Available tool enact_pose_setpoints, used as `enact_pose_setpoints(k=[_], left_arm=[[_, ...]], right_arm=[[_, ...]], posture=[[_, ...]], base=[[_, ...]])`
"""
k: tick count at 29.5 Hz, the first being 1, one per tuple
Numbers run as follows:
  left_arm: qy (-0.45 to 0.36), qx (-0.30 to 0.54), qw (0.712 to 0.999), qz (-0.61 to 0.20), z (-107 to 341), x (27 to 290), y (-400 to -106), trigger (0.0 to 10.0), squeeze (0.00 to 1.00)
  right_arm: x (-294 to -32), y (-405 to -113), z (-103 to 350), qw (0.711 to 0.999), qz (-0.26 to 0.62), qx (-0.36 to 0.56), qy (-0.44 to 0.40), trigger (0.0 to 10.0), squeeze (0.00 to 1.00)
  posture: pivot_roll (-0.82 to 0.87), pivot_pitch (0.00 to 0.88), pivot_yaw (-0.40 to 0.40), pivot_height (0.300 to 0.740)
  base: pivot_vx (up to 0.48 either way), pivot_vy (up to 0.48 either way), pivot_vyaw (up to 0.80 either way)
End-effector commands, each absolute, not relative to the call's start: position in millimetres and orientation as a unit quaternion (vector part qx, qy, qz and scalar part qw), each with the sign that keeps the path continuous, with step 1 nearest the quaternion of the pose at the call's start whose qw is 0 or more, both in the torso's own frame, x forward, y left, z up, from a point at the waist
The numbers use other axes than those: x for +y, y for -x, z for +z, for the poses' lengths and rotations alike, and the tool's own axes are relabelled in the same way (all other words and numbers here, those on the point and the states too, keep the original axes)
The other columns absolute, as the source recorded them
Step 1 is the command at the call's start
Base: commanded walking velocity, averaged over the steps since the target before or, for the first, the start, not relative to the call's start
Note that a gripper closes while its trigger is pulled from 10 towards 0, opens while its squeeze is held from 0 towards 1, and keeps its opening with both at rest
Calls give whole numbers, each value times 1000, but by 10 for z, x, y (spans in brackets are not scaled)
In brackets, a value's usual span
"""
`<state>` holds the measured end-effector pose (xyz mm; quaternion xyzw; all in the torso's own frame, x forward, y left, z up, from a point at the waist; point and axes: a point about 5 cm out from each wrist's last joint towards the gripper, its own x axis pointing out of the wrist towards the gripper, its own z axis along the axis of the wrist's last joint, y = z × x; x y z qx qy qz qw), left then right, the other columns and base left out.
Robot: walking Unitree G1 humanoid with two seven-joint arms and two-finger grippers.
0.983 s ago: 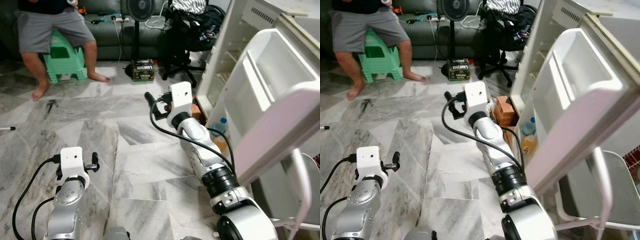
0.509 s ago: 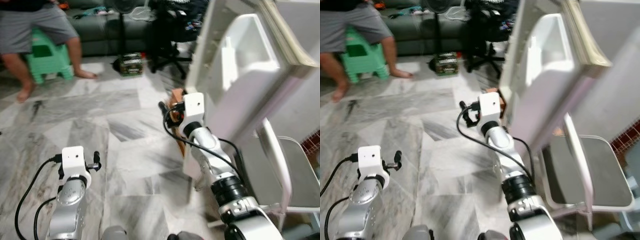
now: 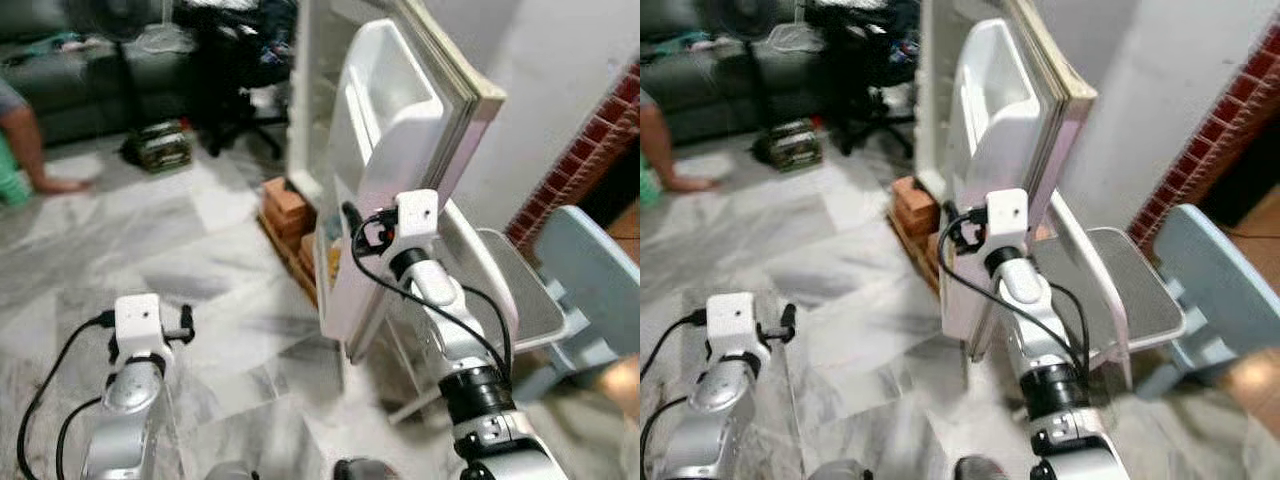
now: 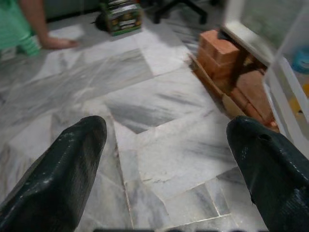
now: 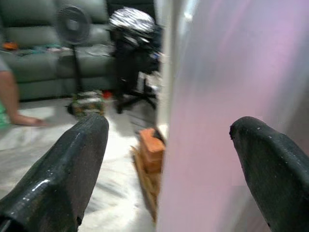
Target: Restocking fridge
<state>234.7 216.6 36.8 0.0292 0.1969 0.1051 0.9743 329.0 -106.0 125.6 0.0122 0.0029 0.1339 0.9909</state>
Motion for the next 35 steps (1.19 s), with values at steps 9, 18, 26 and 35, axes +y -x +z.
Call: enact_pose_setpoints(k=[9,18,26,35], left_arm=[[-27,194,976,93,384,2105,-2365,10000,0],[-22,189,978,79,395,2068,-2363,10000,0],[-20,196,977,86,376,2066,-2354,10000,0],[-20,198,976,87,378,2056,-2348,10000,0]], right_arm=[[-1387,-3219,1166,997,77,26,-1,10000,0],[-1455,-3228,1198,999,32,19,-8,10000,0],[-1475,-3274,1261,1000,23,12,-10,10000,0],[-1518,-3396,1361,1000,0,-8,-7,10000,0]], posture=[[107,0,-22,740],[102,0,-24,740],[103,0,-30,740],[108,0,-30,740]], base=[[0,0,-72],[136,149,-356],[0,34,-338],[0,0,0]])
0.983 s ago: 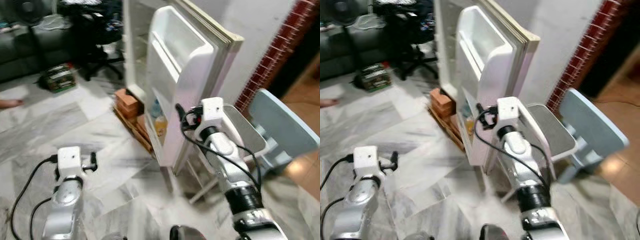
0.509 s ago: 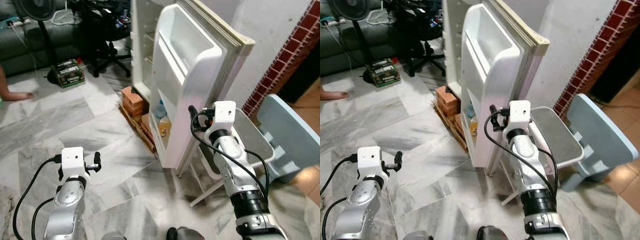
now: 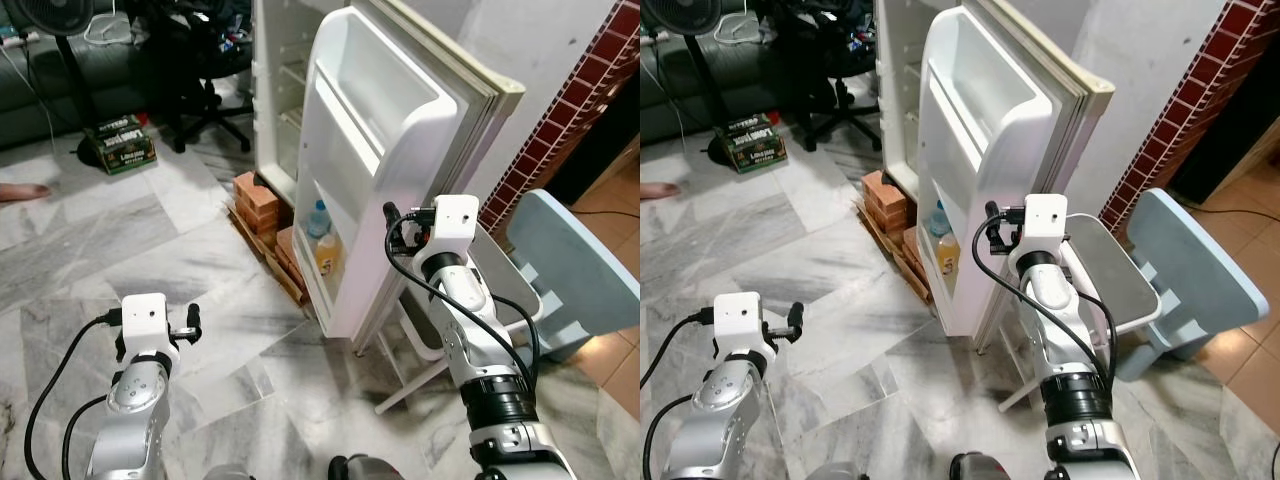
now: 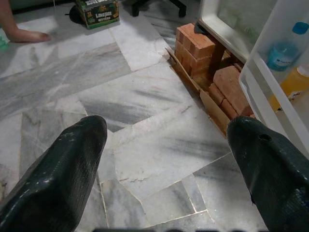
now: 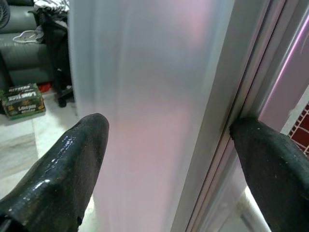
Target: Restocking fridge
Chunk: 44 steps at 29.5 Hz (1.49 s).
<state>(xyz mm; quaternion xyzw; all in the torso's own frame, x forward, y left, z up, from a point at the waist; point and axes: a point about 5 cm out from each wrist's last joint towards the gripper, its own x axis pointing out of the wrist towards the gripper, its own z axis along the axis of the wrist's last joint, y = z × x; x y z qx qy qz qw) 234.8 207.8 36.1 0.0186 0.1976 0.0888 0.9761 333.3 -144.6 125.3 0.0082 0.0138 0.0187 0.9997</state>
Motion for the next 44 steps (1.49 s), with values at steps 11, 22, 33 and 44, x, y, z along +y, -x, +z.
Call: enact_pose_setpoints(k=[11,22,33,44], left_arm=[[-15,204,974,96,377,2086,-2270,10000,0],[-23,212,973,90,371,2091,-2246,10000,0],[-24,219,972,83,359,2079,-2213,10000,0],[-33,222,971,75,347,2092,-2258,10000,0]], right_arm=[[-1728,-3531,1420,998,-58,-3,-7,10000,0],[-1807,-3516,1321,998,-62,17,-1,10000,0],[-1333,-2740,1172,950,278,62,-131,10000,0],[-1853,-2914,845,981,122,146,41,10000,0]], posture=[[133,11,-40,740],[134,16,-38,740],[104,25,-28,740],[109,23,-17,740]], base=[[0,0,0],[0,0,0],[0,0,0],[0,0,0]])
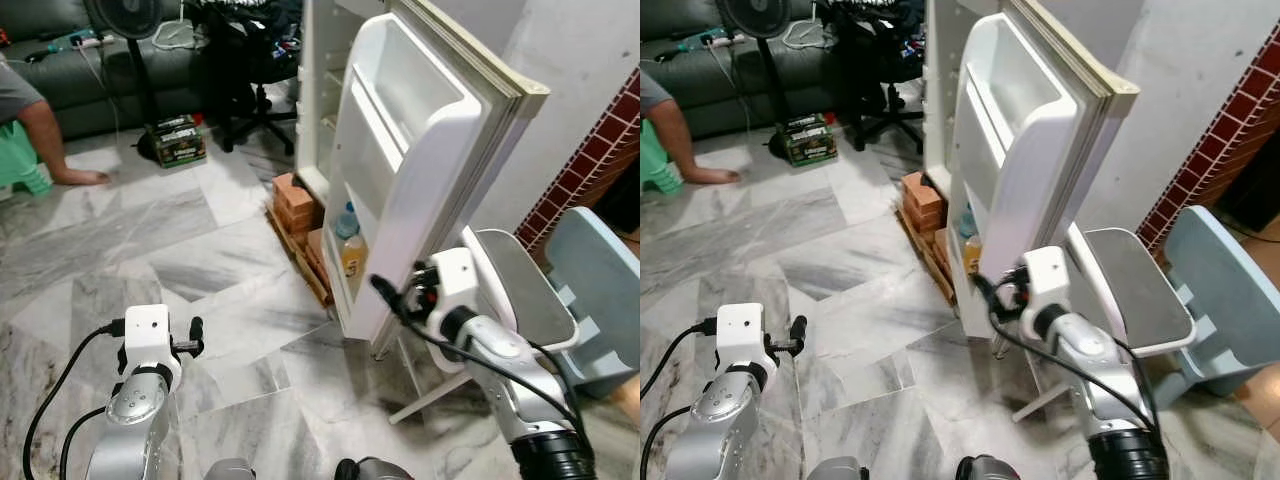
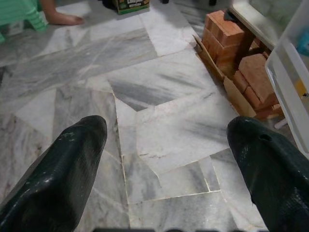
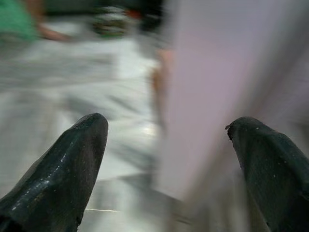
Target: Restocking fridge
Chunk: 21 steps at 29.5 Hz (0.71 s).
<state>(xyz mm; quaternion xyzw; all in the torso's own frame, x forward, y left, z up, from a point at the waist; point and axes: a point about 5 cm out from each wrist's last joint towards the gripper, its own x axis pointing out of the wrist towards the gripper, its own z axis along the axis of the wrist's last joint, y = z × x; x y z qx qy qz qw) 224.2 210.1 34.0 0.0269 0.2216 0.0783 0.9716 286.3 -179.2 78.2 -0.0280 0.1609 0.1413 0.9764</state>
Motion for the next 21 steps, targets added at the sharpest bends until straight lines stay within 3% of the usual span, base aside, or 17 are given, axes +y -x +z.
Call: enact_pose_setpoints(k=[1,8,11,15,21], left_arm=[[-35,222,971,76,356,2095,-2254,10000,0],[-35,223,971,83,355,2118,-2227,10000,0],[-37,224,970,83,355,2132,-2226,10000,0],[-38,224,971,82,356,2132,-2229,10000,0],[-40,224,971,78,358,2124,-2245,10000,0]], right_arm=[[-1947,-2958,894,983,91,148,55,10000,0],[-2114,-3018,987,985,44,138,95,10000,0],[-2275,-3039,1012,985,-24,123,117,10000,0],[-2295,-3088,1089,988,-42,97,109,10000,0],[-2227,-3306,1388,998,-57,21,29,10000,0]], posture=[[109,23,-17,740],[120,25,-21,740],[122,27,-21,740],[121,28,-16,740],[124,25,-13,740]], base=[[0,0,0],[0,0,0],[0,0,0],[0,0,0],[0,0,0]])
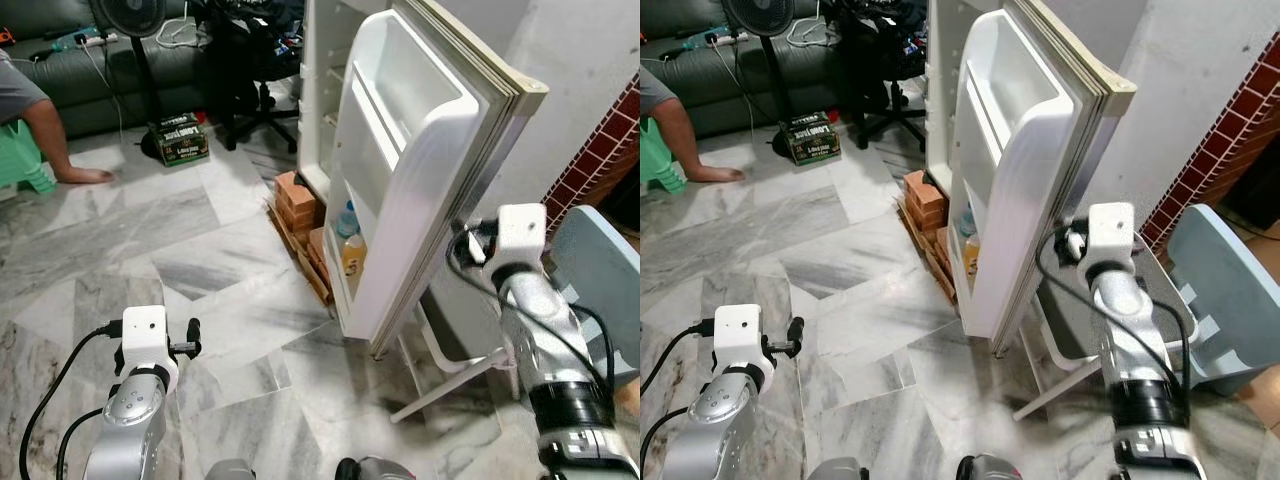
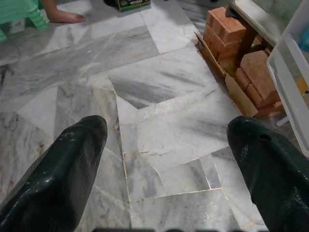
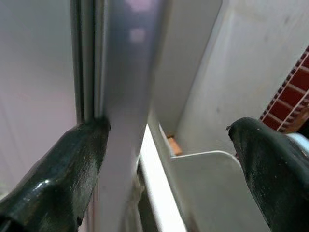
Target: Restocking fridge
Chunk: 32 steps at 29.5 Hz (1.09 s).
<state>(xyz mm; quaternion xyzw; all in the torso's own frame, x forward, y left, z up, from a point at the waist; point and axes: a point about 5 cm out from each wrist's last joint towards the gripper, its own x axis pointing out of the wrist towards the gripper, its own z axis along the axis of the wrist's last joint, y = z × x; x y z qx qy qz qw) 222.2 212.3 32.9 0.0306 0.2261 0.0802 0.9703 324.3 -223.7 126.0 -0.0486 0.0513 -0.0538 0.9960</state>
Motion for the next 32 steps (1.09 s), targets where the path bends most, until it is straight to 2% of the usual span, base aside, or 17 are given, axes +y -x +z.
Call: enact_pose_setpoints(k=[1,6,10,16,17,18,19,20,21,22,23,24,25,26,29,30,32], left_arm=[[-41,224,971,77,359,2121,-2246,10000,0],[-41,223,971,76,359,2119,-2254,10000,0],[-40,223,971,73,360,2112,-2260,10000,0],[-38,222,972,60,353,2076,-2293,10000,0],[-38,223,972,59,352,2072,-2297,10000,0],[-38,222,972,59,352,2068,-2302,10000,0],[-40,221,973,57,355,2066,-2307,10000,0],[-40,221,973,57,355,2066,-2307,10000,0],[-40,221,973,56,356,2065,-2309,10000,0],[-40,221,973,56,358,2064,-2310,10000,0],[-40,221,973,55,358,2069,-2303,10000,0],[-39,221,973,55,356,2072,-2300,10000,0],[-37,223,973,57,349,2079,-2294,10000,0],[-36,223,972,58,343,2083,-2292,10000,0],[-34,224,972,58,329,2072,-2299,10000,0],[-35,224,972,54,323,2052,-2314,10000,0],[-35,224,973,52,322,2047,-2321,10000,0]], right_arm=[[-2212,-3319,1407,998,-57,17,27,10000,0],[-2050,-3444,1530,999,-28,-12,-44,10000,0],[-1821,-3553,1674,994,30,-40,-95,10000,0],[-1312,-3749,1968,975,103,-72,-182,10000,0],[-1163,-3736,2029,965,145,-75,-207,10000,0],[-959,-3664,2119,940,222,-77,-248,10000,0],[-706,-3488,2269,891,333,-81,-299,10000,0],[-706,-3488,2269,891,333,-81,-299,10000,0],[-521,-3223,2425,825,448,-87,-333,10000,0],[-425,-2871,2591,743,561,-96,-352,10000,0],[-479,-2491,2713,656,651,-105,-368,10000,0],[-532,-2245,2765,600,700,-104,-373,10000,0],[-602,-2127,2751,583,713,-94,-378,10000,0],[-642,-2095,2731,583,712,-86,-382,10000,0],[-780,-2153,2476,638,680,-44,-359,10000,0],[-869,-2218,2342,667,657,-23,-351,10000,0],[-889,-2239,2315,673,652,-19,-350,10000,0]], posture=[[124,25,-13,740],[130,21,-11,740],[129,19,-8,740],[128,9,-4,740],[129,7,-5,740],[133,5,-7,740],[133,5,-7,740],[133,5,-7,740],[136,0,-11,740],[138,0,-15,740],[138,0,-15,740],[138,0,-20,740],[133,0,-21,740],[130,0,-22,740],[114,0,-20,740],[110,0,-17,740],[110,0,-17,740]], base=[[0,0,0],[0,0,0],[0,0,0],[0,0,0],[0,0,0],[0,0,0],[0,0,0],[0,0,0],[0,0,0],[0,0,0],[0,0,0],[0,0,0],[0,0,0],[0,0,0],[0,0,0],[0,0,0],[0,0,0]])
